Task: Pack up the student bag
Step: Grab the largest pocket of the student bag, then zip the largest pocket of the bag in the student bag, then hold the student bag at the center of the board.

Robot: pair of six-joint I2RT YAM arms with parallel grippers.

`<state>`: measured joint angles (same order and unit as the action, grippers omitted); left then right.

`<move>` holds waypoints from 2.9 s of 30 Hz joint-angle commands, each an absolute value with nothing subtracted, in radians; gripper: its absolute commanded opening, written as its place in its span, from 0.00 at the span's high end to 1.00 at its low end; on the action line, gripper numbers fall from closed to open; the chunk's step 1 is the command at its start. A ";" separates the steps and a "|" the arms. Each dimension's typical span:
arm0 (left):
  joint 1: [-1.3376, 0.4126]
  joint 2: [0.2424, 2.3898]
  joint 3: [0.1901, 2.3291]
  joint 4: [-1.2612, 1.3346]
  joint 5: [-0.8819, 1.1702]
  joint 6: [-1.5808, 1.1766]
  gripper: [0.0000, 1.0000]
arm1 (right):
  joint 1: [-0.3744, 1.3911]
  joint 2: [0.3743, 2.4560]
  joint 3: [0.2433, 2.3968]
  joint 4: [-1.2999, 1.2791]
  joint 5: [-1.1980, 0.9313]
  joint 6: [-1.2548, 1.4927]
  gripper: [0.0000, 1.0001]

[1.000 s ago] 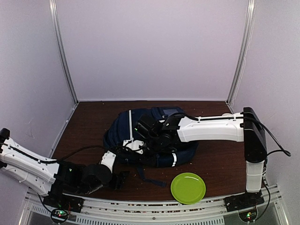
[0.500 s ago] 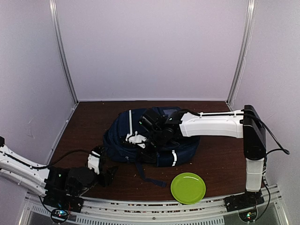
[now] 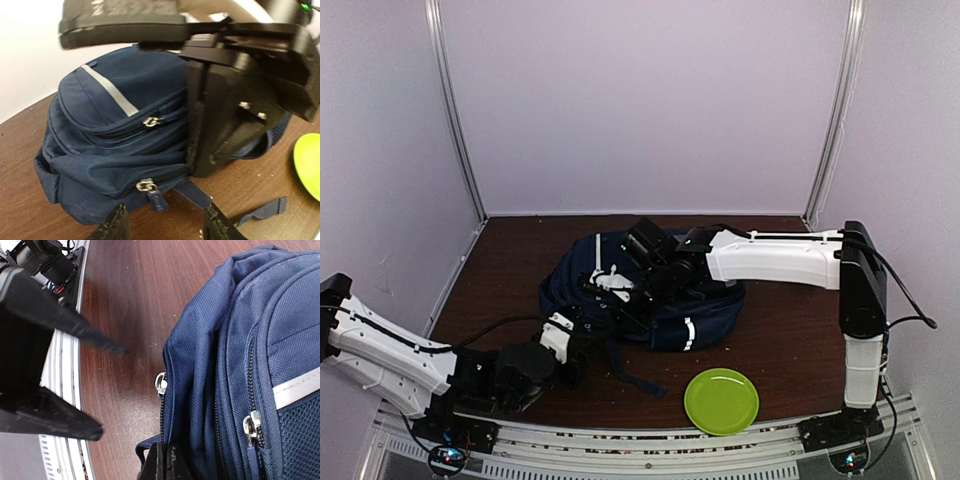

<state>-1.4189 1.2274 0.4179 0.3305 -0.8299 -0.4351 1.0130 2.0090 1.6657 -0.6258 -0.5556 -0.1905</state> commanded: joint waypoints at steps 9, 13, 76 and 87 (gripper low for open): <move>-1.308 1.341 0.453 0.455 -0.733 -0.373 0.51 | 1.015 1.953 1.689 -0.538 -0.673 -0.160 1.00; -1.293 1.358 0.457 0.455 -0.751 -0.383 0.57 | 1.014 1.945 1.683 -0.535 -0.683 -0.158 1.00; -1.188 1.157 0.321 0.512 -0.390 -0.496 1.00 | 1.016 1.760 1.446 -0.625 -0.389 -0.495 0.52; -1.164 1.179 0.314 0.555 -0.334 -0.509 1.00 | 1.059 1.956 1.579 -0.557 -0.290 -0.535 0.50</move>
<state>-1.1713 1.1713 0.3027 0.4541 -0.3588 -0.4965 1.0481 1.9114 1.5356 -0.6079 -0.3595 -0.5072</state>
